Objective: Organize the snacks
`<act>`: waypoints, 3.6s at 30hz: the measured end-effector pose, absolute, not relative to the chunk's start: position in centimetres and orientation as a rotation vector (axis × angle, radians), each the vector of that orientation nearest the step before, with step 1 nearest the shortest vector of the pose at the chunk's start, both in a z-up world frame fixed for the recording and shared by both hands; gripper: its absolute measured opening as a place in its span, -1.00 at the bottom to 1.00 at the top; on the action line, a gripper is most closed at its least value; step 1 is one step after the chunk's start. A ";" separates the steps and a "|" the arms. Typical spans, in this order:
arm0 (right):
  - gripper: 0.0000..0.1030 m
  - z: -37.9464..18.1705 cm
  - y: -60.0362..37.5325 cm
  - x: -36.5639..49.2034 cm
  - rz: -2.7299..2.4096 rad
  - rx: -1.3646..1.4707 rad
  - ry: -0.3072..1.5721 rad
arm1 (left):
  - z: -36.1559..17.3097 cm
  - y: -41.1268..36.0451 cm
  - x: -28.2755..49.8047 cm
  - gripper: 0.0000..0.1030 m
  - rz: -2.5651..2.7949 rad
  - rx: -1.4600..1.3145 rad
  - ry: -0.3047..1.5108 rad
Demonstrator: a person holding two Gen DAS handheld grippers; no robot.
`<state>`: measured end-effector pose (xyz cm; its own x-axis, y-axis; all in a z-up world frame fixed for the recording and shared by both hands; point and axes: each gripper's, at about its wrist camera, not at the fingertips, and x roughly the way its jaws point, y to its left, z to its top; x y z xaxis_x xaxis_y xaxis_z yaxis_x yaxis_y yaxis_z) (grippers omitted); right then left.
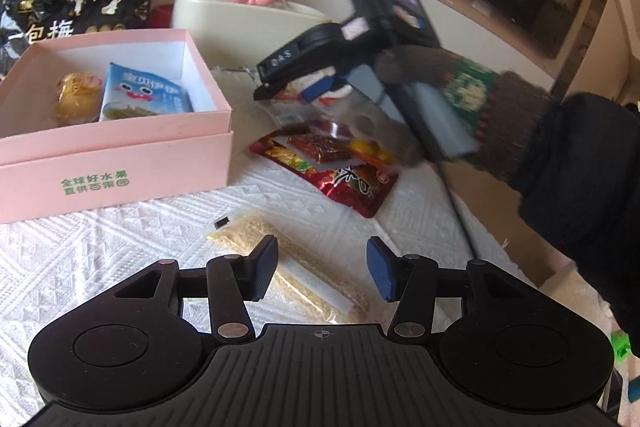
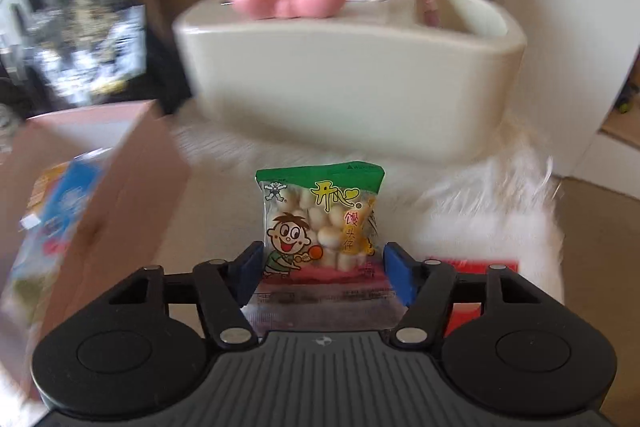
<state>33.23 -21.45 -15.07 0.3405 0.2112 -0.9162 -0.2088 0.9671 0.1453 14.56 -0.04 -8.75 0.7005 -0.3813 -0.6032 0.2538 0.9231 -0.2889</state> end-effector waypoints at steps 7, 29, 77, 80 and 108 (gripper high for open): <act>0.19 -6.7 -22.3 25.5 0.397 0.079 1.034 | -8.4 -2.2 13.7 0.05 -0.361 -0.092 0.709; 0.21 -8.6 -22.5 9.1 0.283 -0.082 1.062 | -8.2 2.5 13.6 0.04 -0.250 -0.303 0.806; 0.80 -12.7 -28.5 24.2 0.099 -0.088 1.002 | -10.7 2.1 16.0 -0.14 -0.264 -0.070 0.795; 0.51 -14.7 -28.9 25.7 0.081 -0.072 1.067 | -10.7 2.6 16.0 -0.14 -0.272 -0.102 0.795; -0.07 0.2 -18.9 6.7 0.500 -0.043 0.967 | -6.0 7.3 4.4 -0.31 -0.218 -0.177 0.712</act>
<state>6.70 -18.95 0.18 0.4636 0.3884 -0.7964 -0.4257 0.8859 0.1843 4.43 7.26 -5.97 0.7359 -0.2575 -0.6262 0.1375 0.9624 -0.2342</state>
